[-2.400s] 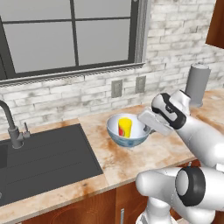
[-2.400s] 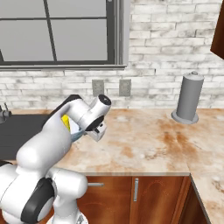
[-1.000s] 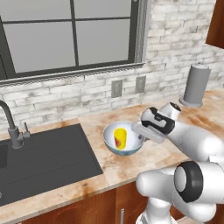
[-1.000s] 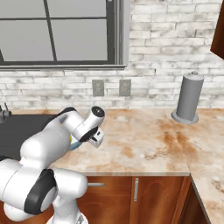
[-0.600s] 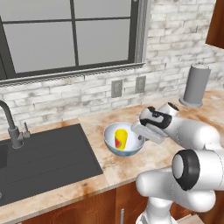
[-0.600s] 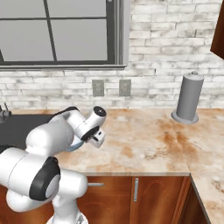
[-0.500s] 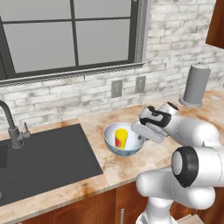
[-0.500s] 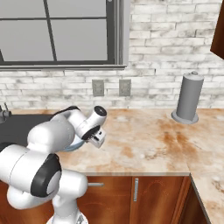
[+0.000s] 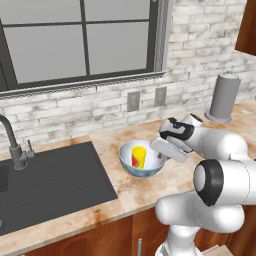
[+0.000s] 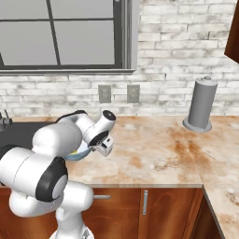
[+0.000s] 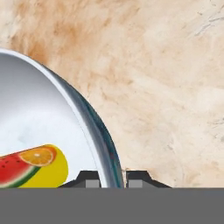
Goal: Place the cup inside the bowl on the dining table and move the bowl to any counter.
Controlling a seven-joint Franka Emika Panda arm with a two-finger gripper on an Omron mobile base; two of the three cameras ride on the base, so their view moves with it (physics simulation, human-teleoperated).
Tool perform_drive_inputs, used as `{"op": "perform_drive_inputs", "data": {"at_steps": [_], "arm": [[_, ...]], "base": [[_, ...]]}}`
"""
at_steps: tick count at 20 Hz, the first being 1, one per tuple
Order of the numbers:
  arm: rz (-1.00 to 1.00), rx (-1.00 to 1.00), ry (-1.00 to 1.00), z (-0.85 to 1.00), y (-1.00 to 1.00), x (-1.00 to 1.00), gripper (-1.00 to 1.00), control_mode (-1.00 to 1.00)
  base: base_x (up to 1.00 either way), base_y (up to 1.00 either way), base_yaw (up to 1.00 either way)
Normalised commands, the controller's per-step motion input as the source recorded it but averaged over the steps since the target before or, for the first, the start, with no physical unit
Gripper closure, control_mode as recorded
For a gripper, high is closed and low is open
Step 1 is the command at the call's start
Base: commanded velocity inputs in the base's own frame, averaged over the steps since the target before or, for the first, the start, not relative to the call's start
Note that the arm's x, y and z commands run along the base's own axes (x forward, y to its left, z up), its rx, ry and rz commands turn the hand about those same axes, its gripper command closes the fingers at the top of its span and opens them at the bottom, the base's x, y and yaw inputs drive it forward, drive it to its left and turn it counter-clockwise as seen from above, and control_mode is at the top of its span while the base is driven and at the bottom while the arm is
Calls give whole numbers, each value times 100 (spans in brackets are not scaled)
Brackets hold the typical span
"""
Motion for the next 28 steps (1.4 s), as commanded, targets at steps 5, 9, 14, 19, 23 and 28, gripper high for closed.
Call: {"op": "perform_drive_inputs", "data": {"at_steps": [5, 9, 14, 19, 23, 28], "arm": [[0, 0, 0, 7, 5, 0, -100, -100], [0, -3, 0, 29, 0, -3, -100, -100], [0, 0, -6, 50, 0, -34, -100, -100], [0, 0, -9, 44, 0, -61, -100, -100], [0, -1, -8, 36, 0, -81, -100, -100], [0, -10, -5, 35, -3, -58, -100, -100]], "base": [[0, 0, 0], [0, 0, 0], [0, 0, 0], [0, 0, 0], [0, 0, 0], [0, 0, 0]]}}
